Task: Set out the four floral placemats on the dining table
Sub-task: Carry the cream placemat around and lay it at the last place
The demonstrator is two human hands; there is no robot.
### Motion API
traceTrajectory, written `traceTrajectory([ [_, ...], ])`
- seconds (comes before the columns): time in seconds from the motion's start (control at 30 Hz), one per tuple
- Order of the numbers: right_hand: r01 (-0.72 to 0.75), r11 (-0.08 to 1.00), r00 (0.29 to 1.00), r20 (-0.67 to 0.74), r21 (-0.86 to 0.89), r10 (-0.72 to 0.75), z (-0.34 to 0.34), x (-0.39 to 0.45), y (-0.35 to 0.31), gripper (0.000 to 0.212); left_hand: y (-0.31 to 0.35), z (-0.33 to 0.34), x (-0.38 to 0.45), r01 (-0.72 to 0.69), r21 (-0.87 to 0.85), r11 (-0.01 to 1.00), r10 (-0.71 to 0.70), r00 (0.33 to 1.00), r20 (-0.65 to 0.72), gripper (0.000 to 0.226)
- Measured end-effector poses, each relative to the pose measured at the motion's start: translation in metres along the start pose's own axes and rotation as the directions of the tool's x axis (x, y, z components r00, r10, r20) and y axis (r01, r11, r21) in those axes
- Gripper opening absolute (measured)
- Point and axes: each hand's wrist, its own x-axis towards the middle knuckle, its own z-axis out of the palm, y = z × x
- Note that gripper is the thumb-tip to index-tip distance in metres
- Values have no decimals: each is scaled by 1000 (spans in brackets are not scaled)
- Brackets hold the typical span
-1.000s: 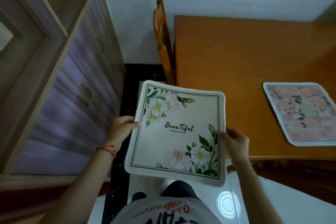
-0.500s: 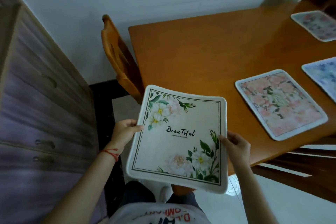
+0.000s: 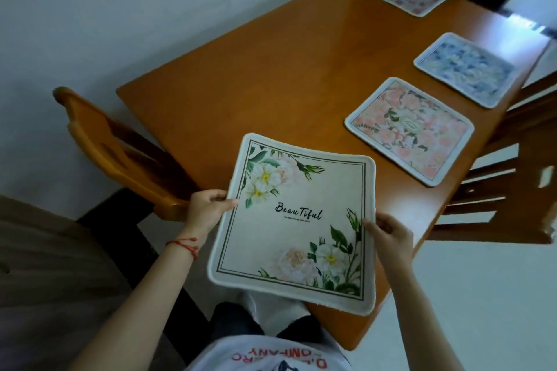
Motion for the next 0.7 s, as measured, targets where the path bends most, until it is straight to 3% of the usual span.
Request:
traceTrajectory([
  [0.3,3,998,992,-123,63,4,13,-6,-20,16,31,7,49,-17,95,995,6,993,118,14],
  [0.7,-35,995,995,-89,94,44,47,58,-32,22,82,10,121,-41,169,985,25,995,99,19],
])
